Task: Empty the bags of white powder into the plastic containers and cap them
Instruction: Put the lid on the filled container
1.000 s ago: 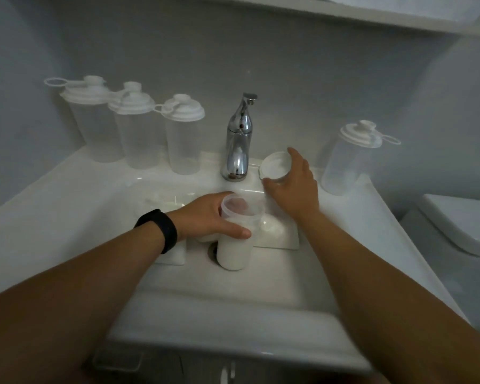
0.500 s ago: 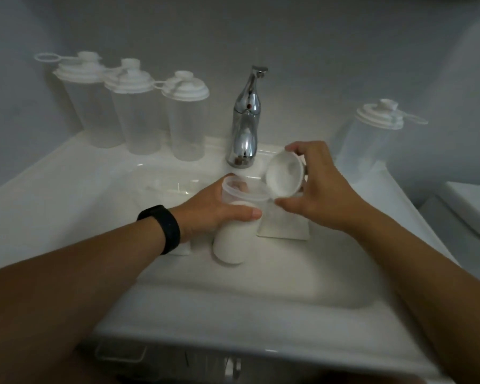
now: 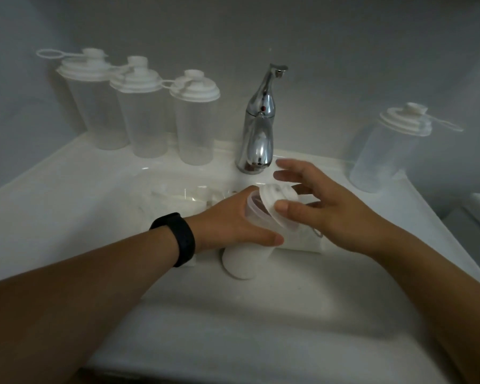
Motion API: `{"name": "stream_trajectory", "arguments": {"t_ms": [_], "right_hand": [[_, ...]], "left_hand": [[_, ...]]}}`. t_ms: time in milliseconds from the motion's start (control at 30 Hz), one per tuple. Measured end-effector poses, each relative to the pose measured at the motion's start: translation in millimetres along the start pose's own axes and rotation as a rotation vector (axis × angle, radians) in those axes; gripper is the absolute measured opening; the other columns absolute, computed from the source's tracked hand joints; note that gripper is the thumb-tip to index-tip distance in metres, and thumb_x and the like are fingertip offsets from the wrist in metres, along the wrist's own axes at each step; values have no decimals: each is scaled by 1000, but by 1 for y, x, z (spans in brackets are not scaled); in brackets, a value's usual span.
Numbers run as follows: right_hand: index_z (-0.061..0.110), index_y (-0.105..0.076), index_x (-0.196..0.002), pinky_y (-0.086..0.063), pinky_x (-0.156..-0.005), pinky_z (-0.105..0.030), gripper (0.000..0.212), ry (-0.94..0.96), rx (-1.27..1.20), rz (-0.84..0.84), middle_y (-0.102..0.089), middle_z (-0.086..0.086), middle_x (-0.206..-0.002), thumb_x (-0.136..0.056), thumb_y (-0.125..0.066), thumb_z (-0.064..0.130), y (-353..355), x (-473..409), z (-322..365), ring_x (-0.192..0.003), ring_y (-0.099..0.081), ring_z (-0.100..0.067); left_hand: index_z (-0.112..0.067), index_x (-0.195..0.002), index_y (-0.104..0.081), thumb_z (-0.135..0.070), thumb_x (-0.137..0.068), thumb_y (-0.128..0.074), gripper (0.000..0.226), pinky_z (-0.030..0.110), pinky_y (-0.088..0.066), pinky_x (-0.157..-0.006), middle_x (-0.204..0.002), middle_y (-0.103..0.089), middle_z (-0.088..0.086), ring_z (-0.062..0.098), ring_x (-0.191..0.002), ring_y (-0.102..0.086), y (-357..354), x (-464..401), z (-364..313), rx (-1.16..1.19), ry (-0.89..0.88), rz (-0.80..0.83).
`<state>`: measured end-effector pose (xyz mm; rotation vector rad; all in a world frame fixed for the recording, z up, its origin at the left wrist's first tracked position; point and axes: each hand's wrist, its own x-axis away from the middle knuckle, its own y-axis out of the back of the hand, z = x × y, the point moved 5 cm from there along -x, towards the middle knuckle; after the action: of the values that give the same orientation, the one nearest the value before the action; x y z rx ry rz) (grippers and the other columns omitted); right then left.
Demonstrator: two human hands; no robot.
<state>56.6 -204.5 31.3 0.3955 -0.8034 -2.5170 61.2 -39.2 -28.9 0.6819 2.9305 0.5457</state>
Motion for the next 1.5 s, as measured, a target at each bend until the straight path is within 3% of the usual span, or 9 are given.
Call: {"name": "stream_trajectory", "arguments": {"t_ms": [200,333,500,767,933,1000,1100,1300,1500], "right_hand": [[42,-48,-143,-42,-92,-7,64,30,123,15,-54,27,-132,-82,-62,58,-15,0,-3,-121,-51,7],[35,-50,-142,-46,-93,-12,61,64,135,3,-58,21,-131,-86,-64,53,-14,0,-4,-117,-57,3],[34,-57,-134,-45,-85,-11,49,108,154,-23,-62,19,-122,-89,-76,38,-19,0,-2,-109,-60,-1],[32,-61,-126,-42,-86,-10,49,157,152,-76,-59,17,-120,-82,-77,46,-20,-1,-3,-113,-57,-5],[40,-60,-123,-43,-88,-15,53,112,283,-192,-60,18,-117,-76,-77,57,-21,-4,-4,-109,-56,-2],[42,-59,-124,-41,-85,-10,57,86,306,-236,-60,19,-114,-73,-75,60,-21,-5,-3,-106,-56,1],[40,-61,-122,-39,-81,-4,51,68,281,-279,-62,18,-110,-75,-79,52,-23,-8,-5,-104,-56,4],[34,-65,-102,-44,-71,-11,27,55,107,-407,-67,15,-95,-80,-80,35,-31,-11,-11,-88,-62,-1],[31,-67,-101,-43,-69,-8,27,64,131,-382,-66,18,-85,-79,-82,32,-37,-19,-7,-85,-63,3]], "left_hand": [[-32,-136,-54,-15,-82,-86,65,30,-51,-105,-128,-68,-15,1,-120,-62,-5,1,-5,32,-32,22],[-36,-142,-46,-24,-75,-92,82,33,-47,-111,-134,-63,-19,0,-126,-58,-14,1,-3,17,-28,45],[-33,-143,-47,-20,-78,-90,79,13,-47,-98,-130,-64,-20,-7,-120,-58,-24,3,-8,-38,-64,68],[-33,-121,-60,-5,-83,-83,52,19,-54,-91,-111,-74,-11,4,-107,-69,-22,2,-6,64,-64,35],[-26,-124,-60,-6,-83,-83,50,24,-56,-92,-111,-74,-8,7,-106,-70,-24,0,-6,51,-117,-46],[-22,-129,-58,-7,-84,-83,54,30,-56,-97,-116,-73,-4,10,-111,-69,-26,-1,-5,71,-141,-78],[-18,-133,-58,-8,-82,-85,58,35,-55,-102,-121,-72,-3,11,-115,-68,-27,-3,0,107,-137,-116],[-18,-132,-59,-16,-74,-88,65,44,-55,-103,-121,-73,-2,13,-114,-69,-26,-6,11,151,-105,-184],[-10,-127,-62,9,-81,-79,52,28,-56,-95,-116,-74,3,13,-112,-70,-23,-2,6,148,-176,-177]]}}
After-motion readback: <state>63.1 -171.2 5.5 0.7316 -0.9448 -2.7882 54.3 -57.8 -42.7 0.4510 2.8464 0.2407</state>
